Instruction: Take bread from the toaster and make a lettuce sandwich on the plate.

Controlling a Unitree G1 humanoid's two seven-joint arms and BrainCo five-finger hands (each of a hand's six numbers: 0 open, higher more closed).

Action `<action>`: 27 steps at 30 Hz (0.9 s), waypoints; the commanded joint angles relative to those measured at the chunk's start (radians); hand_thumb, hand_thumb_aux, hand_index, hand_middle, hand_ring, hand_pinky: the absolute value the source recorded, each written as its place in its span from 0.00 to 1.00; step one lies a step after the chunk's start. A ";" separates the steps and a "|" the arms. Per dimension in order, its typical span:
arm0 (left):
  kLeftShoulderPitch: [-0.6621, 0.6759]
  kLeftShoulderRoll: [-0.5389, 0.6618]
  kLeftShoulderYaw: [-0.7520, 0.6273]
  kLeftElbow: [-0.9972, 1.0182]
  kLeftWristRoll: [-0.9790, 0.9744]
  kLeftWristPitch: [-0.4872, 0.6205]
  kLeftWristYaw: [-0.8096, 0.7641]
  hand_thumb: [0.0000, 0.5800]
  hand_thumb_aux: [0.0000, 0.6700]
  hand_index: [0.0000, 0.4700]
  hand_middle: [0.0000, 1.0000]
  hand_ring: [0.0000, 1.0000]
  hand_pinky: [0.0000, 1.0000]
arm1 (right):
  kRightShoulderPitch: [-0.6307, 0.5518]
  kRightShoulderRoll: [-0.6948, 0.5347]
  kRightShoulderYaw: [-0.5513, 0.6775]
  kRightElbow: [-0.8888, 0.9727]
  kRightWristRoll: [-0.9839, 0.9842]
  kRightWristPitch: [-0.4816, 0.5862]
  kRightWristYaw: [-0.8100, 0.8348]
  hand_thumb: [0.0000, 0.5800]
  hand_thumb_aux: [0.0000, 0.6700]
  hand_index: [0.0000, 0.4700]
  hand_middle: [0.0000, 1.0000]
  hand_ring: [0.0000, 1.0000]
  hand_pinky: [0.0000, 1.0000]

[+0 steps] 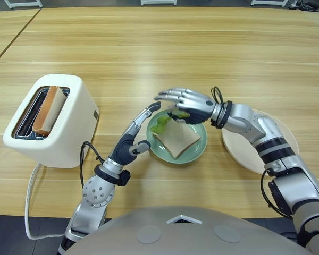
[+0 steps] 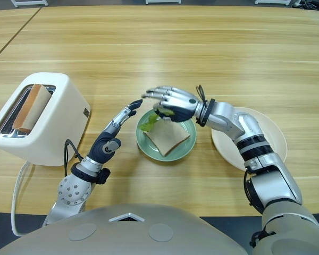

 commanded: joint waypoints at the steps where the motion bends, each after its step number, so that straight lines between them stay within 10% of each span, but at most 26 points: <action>1: 0.017 0.005 -0.001 -0.012 -0.003 0.010 -0.009 0.00 0.00 0.00 0.00 0.00 0.00 | 0.068 -0.063 0.063 0.000 -0.123 -0.036 -0.066 1.00 1.00 1.00 0.00 0.00 0.00; 11: 0.031 0.006 0.005 -0.013 -0.001 0.011 -0.013 0.00 0.00 0.00 0.00 0.00 0.00 | 0.173 -0.102 0.021 -0.122 0.056 -0.034 0.015 1.00 1.00 1.00 0.00 0.00 0.00; 12: 0.029 0.007 0.005 -0.012 -0.001 0.012 -0.014 0.00 0.00 0.00 0.00 0.00 0.00 | 0.171 -0.096 0.017 -0.116 0.055 -0.020 0.014 0.98 0.85 0.85 0.00 0.00 0.00; 13: 0.027 0.007 0.005 -0.012 -0.001 0.013 -0.016 0.00 0.00 0.00 0.00 0.00 0.00 | 0.171 -0.092 0.012 -0.112 0.059 -0.007 0.016 0.88 0.66 0.66 0.00 0.00 0.00; 14: 0.026 0.007 0.004 -0.011 0.000 0.013 -0.017 0.00 0.00 0.00 0.00 0.00 0.00 | 0.169 -0.089 0.003 -0.107 0.072 0.007 0.019 0.00 0.00 0.00 0.00 0.00 0.00; 27: 0.016 0.053 0.146 -0.248 -0.051 0.076 -0.053 0.00 0.00 0.00 0.00 0.00 0.00 | 0.227 -0.136 -0.175 -0.217 0.607 0.129 0.208 0.00 0.00 0.00 0.00 0.00 0.00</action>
